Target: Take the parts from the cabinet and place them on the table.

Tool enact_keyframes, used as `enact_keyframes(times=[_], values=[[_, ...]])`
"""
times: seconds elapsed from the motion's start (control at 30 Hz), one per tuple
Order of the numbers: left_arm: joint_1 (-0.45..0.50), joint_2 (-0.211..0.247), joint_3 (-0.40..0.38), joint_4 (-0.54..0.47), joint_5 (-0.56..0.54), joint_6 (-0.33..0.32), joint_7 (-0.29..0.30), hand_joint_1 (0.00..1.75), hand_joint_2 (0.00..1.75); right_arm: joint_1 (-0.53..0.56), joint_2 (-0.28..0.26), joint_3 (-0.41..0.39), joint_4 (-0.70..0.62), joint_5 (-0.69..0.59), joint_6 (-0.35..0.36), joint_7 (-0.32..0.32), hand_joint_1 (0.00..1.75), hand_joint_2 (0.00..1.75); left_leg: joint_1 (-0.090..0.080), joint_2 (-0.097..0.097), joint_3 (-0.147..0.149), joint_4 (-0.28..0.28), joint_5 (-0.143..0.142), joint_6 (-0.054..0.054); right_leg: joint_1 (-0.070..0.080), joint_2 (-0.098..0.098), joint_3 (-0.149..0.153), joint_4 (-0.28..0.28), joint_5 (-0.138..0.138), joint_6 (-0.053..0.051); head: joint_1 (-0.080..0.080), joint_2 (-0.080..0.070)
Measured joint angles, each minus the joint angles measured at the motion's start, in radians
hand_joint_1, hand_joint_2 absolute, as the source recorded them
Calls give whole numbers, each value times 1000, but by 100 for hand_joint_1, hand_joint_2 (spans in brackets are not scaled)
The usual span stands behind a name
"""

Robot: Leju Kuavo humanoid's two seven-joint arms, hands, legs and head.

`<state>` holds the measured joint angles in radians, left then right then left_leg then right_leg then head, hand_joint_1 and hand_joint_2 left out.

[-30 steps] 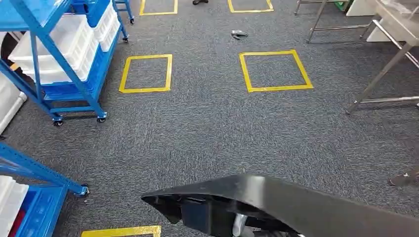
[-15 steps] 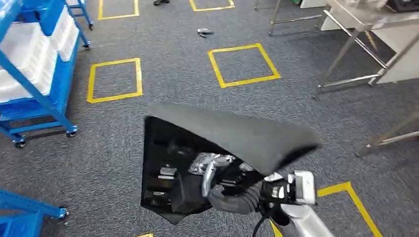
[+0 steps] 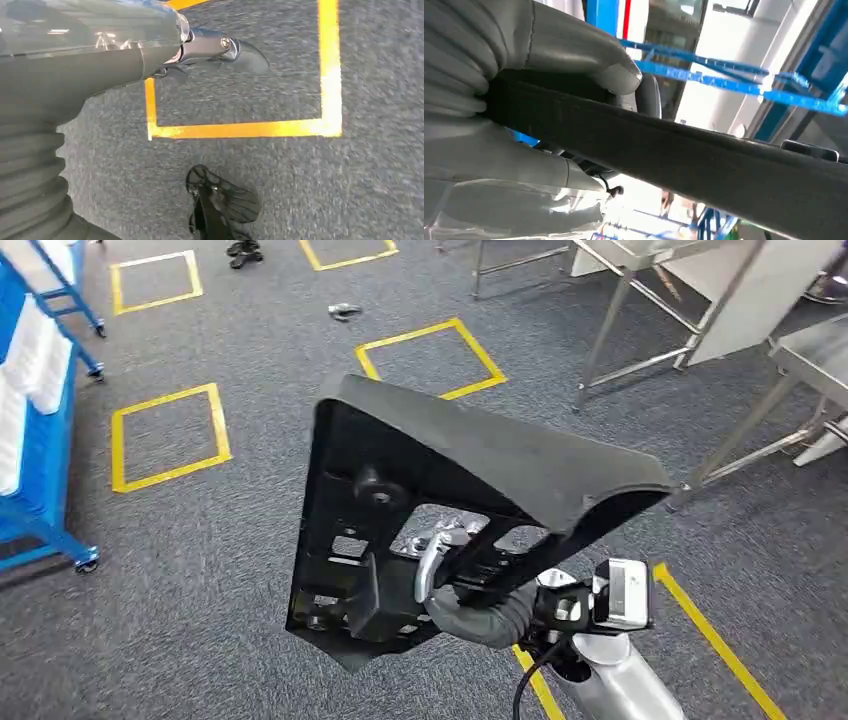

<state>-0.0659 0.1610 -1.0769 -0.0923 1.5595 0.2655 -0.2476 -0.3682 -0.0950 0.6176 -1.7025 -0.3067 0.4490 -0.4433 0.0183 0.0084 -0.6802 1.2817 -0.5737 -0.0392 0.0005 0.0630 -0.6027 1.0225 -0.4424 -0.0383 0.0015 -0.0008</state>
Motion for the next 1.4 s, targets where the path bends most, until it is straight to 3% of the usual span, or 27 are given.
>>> enact_keyframes(times=[0.07,0.1,0.13,0.23,0.27,0.33,0.4,0.47,0.5,0.57,0.6,0.63,0.77,0.83,0.87,0.93,0.97,1.0,1.07,1.1,1.13,1.2,1.27,1.3,1.33,1.37,1.4], values=[[-2,2,0,0,0,0,-12,0,175,10,-6,-5,-13,2,2,-14,162,175,3,-15,59,-150,96,2,-2,27,1,6,-4,6,0,0],[-2,2,1,0,0,0,-18,0,175,22,-9,-10,-24,3,4,-19,162,175,7,-60,85,-222,122,5,-3,39,-1,9,-7,11,0,0],[-1,2,2,0,0,-1,-23,0,175,31,-12,-14,-32,4,4,-23,162,175,7,-71,103,-260,106,9,2,51,-6,20,-11,17,1,0],[-4,2,2,0,0,-2,-28,0,175,48,-21,-22,-42,6,5,-30,162,175,-2,-46,105,-253,106,22,-7,79,-14,12,-2,35,0,0],[-6,-1,2,0,0,-4,-31,0,175,53,-24,-24,-46,7,5,-31,162,175,9,-33,108,-263,112,31,0,86,-16,14,-3,41,0,0],[-8,0,6,0,0,-7,-36,0,175,59,-27,-29,-52,15,9,-30,162,175,6,-14,114,-272,116,43,1,-15,-43,81,-52,49,12,0],[-2,-2,14,0,-1,-14,-37,0,175,61,-24,-28,-52,27,3,-20,162,175,2,10,113,-271,114,48,-4,-48,-118,233,-124,55,13,0],[-2,-6,16,0,-2,-21,-41,0,175,65,-24,-28,-51,33,-3,-1,162,175,1,35,114,-270,111,48,-8,-54,-159,310,-135,59,12,0],[-5,-9,17,0,-2,-23,-40,0,175,66,-24,-28,-51,35,-3,6,162,175,1,46,115,-269,109,47,-9,-58,-143,276,-104,59,13,0],[-11,-17,17,0,-4,-23,-34,0,175,66,-24,-28,-53,40,0,11,162,175,1,66,123,-268,103,42,-9,-81,-54,111,-19,54,13,0],[-13,-20,17,0,-6,-23,-30,0,175,65,-24,-28,-56,42,0,13,162,175,-1,74,128,-267,100,37,-3,-130,-11,32,1,47,12,0],[-13,-23,17,0,-10,-23,-27,0,175,62,-23,-27,-56,45,0,17,162,175,-9,83,129,-265,95,30,12,-148,-5,14,-14,41,13,0],[-23,-33,16,0,-11,-23,-22,0,175,65,-21,-27,-59,45,11,29,162,175,-9,126,145,-271,87,8,7,-92,-9,6,-5,17,12,0],[-26,-39,16,0,-10,-20,-23,0,175,65,-21,-26,-59,44,24,21,162,175,-2,42,122,-215,44,1,-1,-76,-5,0,-1,5,11,0],[-24,-42,16,0,-7,-20,-23,0,175,66,-19,-23,-59,45,29,16,162,175,-1,18,89,-145,6,0,-1,-67,-5,0,0,1,10,0],[-15,-47,16,0,-1,-20,-18,0,175,67,-19,-21,-53,46,38,4,162,175,-1,1,7,18,-56,-2,2,-36,-6,1,0,-1,10,0],[-12,-49,16,0,0,-20,-14,0,175,68,-18,-20,-52,46,39,3,162,175,-1,1,-13,48,-53,-3,3,-21,-6,2,0,-1,10,0],[-10,-51,17,0,0,-20,-10,0,175,68,-18,-19,-52,46,39,4,162,175,-2,1,-11,32,-27,0,4,-8,-5,3,0,-1,10,0],[-12,-52,17,0,0,-19,-6,0,175,68,-13,-19,-53,46,35,7,162,175,-2,-13,46,-116,71,9,5,20,-2,6,0,0,10,0],[-12,-52,16,0,0,-18,-3,0,175,68,-8,-18,-54,47,32,9,162,175,-2,-47,80,-200,114,15,4,32,-2,7,-1,1,10,0],[-12,-50,16,0,-1,-17,-1,0,175,69,-4,-17,-55,49,30,9,162,175,-1,-94,100,-246,109,24,8,41,-5,10,-2,5,11,0],[-14,-51,16,0,-2,-15,10,0,175,77,0,-14,-60,58,21,12,162,175,-5,-78,109,-264,107,24,1,63,-11,9,1,17,11,0],[-17,-50,16,0,-2,-11,15,0,175,86,0,-13,-67,64,16,13,162,175,-6,-59,114,-268,110,35,-2,83,-14,3,6,31,11,0],[-20,-51,14,0,-2,-10,15,0,175,88,0,-13,-71,64,15,13,162,175,4,-46,118,-282,118,42,3,60,-14,13,0,35,10,0],[-20,-48,11,0,-2,-8,14,0,175,87,0,-13,-74,64,12,13,162,175,2,-33,122,-287,119,48,8,-4,-28,44,-26,42,16,0],[-20,-47,9,0,-2,-6,14,0,175,88,0,-13,-76,63,9,12,162,175,1,-20,123,-287,118,52,5,-34,-61,110,-68,47,19,0],[-18,-46,7,0,-2,-5,14,0,175,90,0,-13,-76,62,6,12,162,175,0,-7,123,-287,117,53,1,-47,-100,188,-105,51,19,0]])
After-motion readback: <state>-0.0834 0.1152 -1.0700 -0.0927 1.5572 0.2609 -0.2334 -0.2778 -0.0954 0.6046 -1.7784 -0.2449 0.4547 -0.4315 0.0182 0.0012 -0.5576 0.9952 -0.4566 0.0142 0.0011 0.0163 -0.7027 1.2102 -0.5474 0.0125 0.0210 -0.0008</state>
